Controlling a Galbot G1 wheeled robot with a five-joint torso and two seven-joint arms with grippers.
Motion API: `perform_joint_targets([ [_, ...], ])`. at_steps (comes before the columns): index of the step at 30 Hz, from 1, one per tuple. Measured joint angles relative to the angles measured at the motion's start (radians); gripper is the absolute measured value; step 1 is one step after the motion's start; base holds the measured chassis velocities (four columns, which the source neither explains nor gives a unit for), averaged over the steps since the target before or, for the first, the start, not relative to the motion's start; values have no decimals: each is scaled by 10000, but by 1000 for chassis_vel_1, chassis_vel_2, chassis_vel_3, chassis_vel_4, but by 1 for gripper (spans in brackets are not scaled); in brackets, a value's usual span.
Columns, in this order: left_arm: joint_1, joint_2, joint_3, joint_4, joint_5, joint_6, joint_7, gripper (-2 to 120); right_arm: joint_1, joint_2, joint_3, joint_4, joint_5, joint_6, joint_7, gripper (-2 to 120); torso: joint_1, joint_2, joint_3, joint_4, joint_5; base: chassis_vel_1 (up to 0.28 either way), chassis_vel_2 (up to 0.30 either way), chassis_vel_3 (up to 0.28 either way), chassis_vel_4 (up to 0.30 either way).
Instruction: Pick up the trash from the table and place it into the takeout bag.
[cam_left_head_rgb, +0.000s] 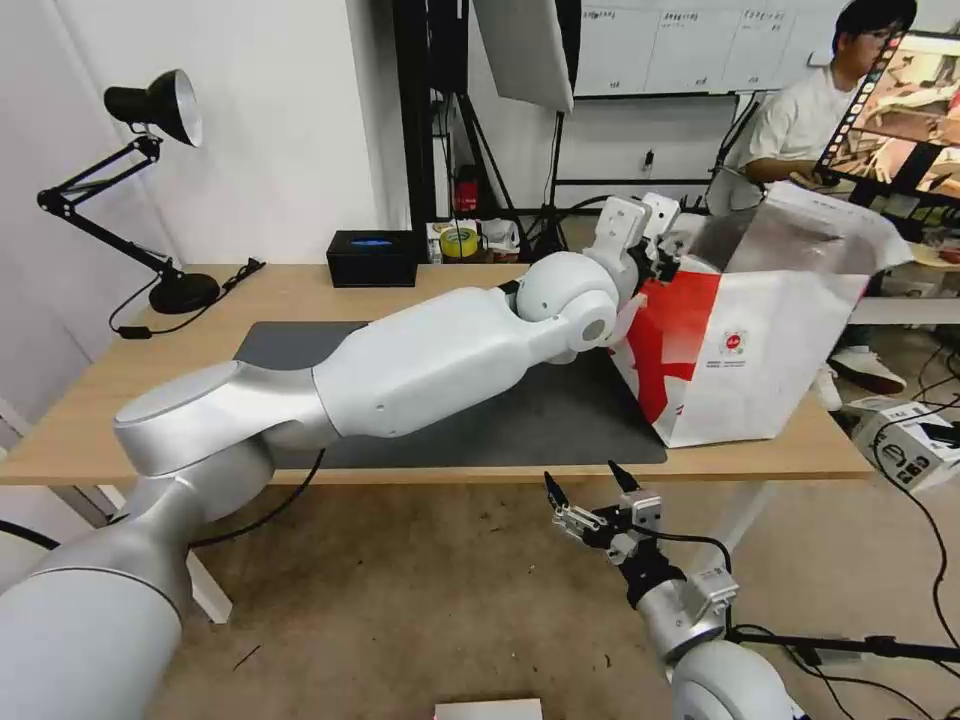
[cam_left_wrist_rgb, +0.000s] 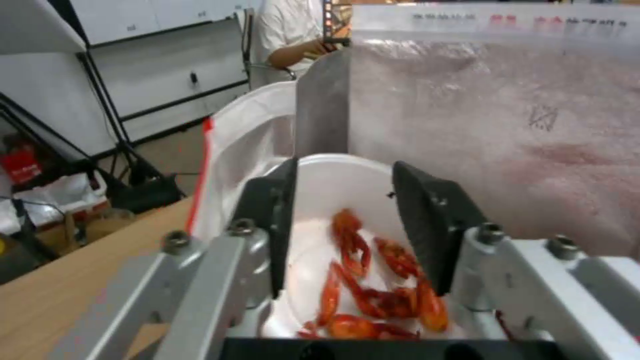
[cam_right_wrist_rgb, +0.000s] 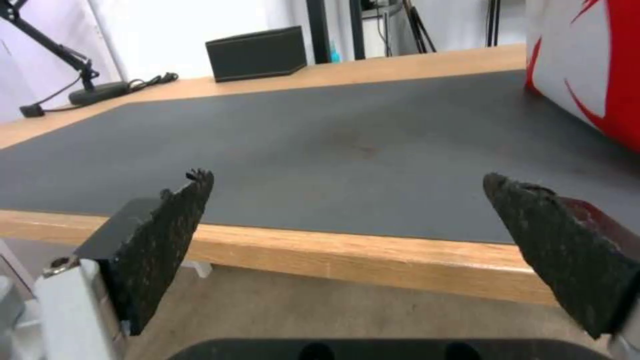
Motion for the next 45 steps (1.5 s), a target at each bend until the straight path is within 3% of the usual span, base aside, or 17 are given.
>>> perform_joint_targets([
  [4,38,109,-66,13,75,-252,0,57,0,0,0,0,0,0,0,100,1,0,0,0,1,0,0,0,0],
  [6,162,467,-96,-168,107,-968,28,70,0,0,0,0,0,0,0,100,0,-1,0,2,0,0,0,0,0],
  [11,384,1219,-106,-807,133,-1577,358,85,0,0,0,0,0,0,0,100,0,0,0,0,0,0,0,0,0],
  [15,832,2206,-374,-1533,154,-2189,1247,98,0,0,0,0,0,0,0,100,1,0,0,3,-3,0,0,0,0],
  [21,2338,4149,-1303,-2445,642,-3225,3311,100,0,0,0,0,0,0,0,100,0,0,0,1,-2,0,0,0,0],
  [22,2338,4149,-1303,-2445,642,-3225,3311,100,0,0,0,0,0,0,0,100,0,0,0,1,-2,0,0,0,0],
  [25,3769,5320,-2638,-2679,783,-3363,4764,100,0,0,0,0,0,0,0,100,1,0,0,4,-9,0,0,0,0],
  [26,3769,5320,-2638,-2679,783,-3363,4764,100,0,0,0,0,0,0,0,100,1,0,0,4,-9,0,0,0,0],
  [29,4991,6378,-4053,-3071,864,-3378,5931,100,0,0,0,0,0,1,0,100,0,1,-1,4,-1,0,0,0,0],
  [30,4991,6378,-4053,-3071,864,-3378,5931,100,0,0,0,0,0,1,0,100,0,1,-1,4,-1,0,0,0,0],
  [33,6677,7071,-5476,-3685,991,-3376,6374,100,0,0,0,-1,1,0,1,100,0,1,0,6,-6,0,0,0,0],
  [34,6677,7071,-5476,-3685,991,-3376,6374,100,0,0,0,-1,1,0,1,100,0,1,0,6,-6,0,0,0,0],
  [37,9186,7453,-7608,-4392,1664,-3358,6280,100,0,0,0,0,0,1,0,100,0,0,-1,1,-4,0,0,0,0],
  [41,11124,7567,-8920,-4771,2255,-3623,5873,100,0,0,0,-1,0,1,0,100,0,1,0,5,-4,0,0,0,0],
  [42,11124,7567,-8920,-4771,2255,-3623,5873,100,0,0,0,-1,0,1,0,100,0,1,0,5,-4,0,0,0,0],
  [43,12305,7451,-9877,-4934,2660,-3839,5761,100,1,0,0,0,0,0,0,100,0,1,-2,3,0,0,0,0,0],
  [45,13288,7149,-10569,-4949,3114,-4047,5692,100,0,0,0,0,0,0,0,100,-1,1,-1,7,-1,0,0,0,0],
])
